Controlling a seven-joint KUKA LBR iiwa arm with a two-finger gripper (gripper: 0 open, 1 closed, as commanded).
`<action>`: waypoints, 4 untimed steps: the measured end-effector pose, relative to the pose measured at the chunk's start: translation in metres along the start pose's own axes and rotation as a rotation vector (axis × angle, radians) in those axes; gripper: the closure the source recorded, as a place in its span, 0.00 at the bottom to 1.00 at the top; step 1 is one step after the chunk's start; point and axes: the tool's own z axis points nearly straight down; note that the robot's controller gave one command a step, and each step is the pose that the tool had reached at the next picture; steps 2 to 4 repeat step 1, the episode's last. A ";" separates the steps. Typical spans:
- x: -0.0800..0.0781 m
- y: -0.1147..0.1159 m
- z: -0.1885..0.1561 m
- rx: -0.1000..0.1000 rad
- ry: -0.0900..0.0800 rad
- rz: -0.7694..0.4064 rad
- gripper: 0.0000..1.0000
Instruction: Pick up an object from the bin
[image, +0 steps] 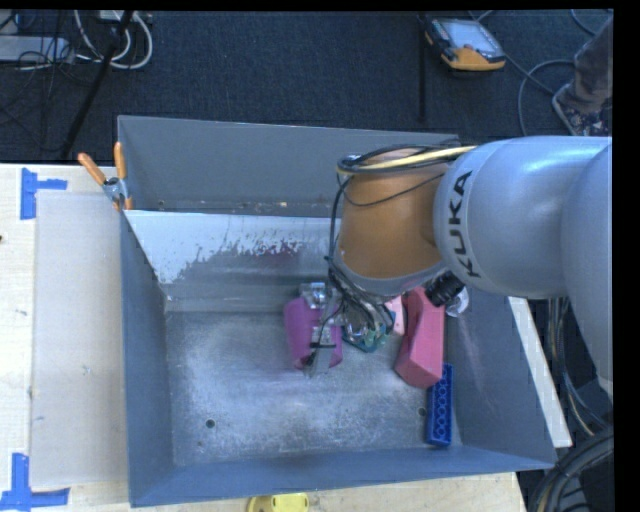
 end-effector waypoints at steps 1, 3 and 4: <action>-0.016 -0.011 0.010 -0.001 -0.030 0.012 1.00; -0.016 -0.011 0.010 -0.001 -0.030 0.012 1.00; -0.016 -0.011 0.010 -0.001 -0.030 0.012 1.00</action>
Offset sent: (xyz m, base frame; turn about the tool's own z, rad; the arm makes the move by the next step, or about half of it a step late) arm 0.0223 0.0190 0.0667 0.0395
